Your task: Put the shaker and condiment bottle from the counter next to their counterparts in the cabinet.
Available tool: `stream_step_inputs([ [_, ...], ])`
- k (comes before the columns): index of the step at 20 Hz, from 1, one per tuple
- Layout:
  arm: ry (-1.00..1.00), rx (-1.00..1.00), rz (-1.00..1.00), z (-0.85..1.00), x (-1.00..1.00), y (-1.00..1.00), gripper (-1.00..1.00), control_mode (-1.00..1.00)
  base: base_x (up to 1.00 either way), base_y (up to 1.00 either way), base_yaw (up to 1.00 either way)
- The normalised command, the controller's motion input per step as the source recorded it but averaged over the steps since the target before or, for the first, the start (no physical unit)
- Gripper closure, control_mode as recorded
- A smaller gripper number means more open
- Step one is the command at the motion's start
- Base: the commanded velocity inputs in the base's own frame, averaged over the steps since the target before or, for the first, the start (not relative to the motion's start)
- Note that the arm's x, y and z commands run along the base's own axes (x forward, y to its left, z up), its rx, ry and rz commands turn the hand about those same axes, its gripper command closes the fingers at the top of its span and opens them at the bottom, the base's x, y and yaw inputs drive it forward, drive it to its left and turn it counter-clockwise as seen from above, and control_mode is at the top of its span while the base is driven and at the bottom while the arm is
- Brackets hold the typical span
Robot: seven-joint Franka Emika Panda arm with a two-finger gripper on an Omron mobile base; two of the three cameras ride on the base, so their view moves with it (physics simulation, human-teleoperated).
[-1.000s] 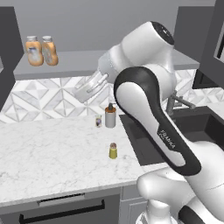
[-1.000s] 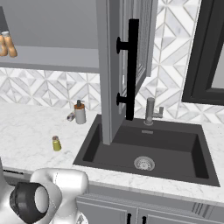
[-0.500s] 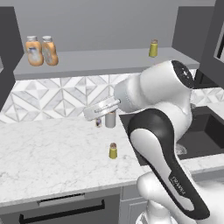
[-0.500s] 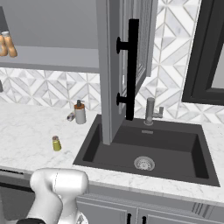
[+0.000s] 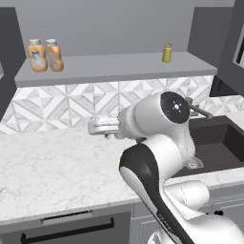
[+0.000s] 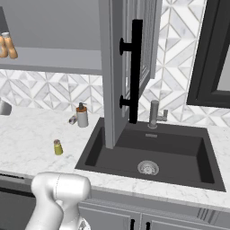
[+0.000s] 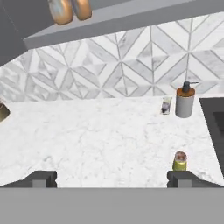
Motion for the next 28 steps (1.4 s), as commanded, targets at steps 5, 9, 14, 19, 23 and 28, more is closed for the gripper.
stream_step_inputs([
  [5, 0.38, 0.04, -0.45, -0.15, 0.16, 0.0, -1.0, -1.0, 0.0, 0.0, 0.0],
  [9, 0.03, 0.0, -0.49, -0.44, -0.46, 0.06, -1.0, -1.0, 0.0, 0.0, 0.0],
  [14, -0.02, 0.01, -0.45, -0.43, -0.31, -0.05, -1.0, -1.0, 0.0, 0.0, 0.0],
  [19, 0.21, 0.17, -0.26, -0.21, 0.14, -0.56, -1.0, -1.0, 0.0, 0.0, 0.0],
  [23, 0.11, 0.11, -0.22, -0.36, 0.14, -0.34, -1.0, -1.0, 0.0, 0.0, 0.0],
  [28, 0.0, 0.0, -0.18, -0.43, 0.12, -0.03, -1.0, -1.0, 0.0, 0.0, 0.0],
])
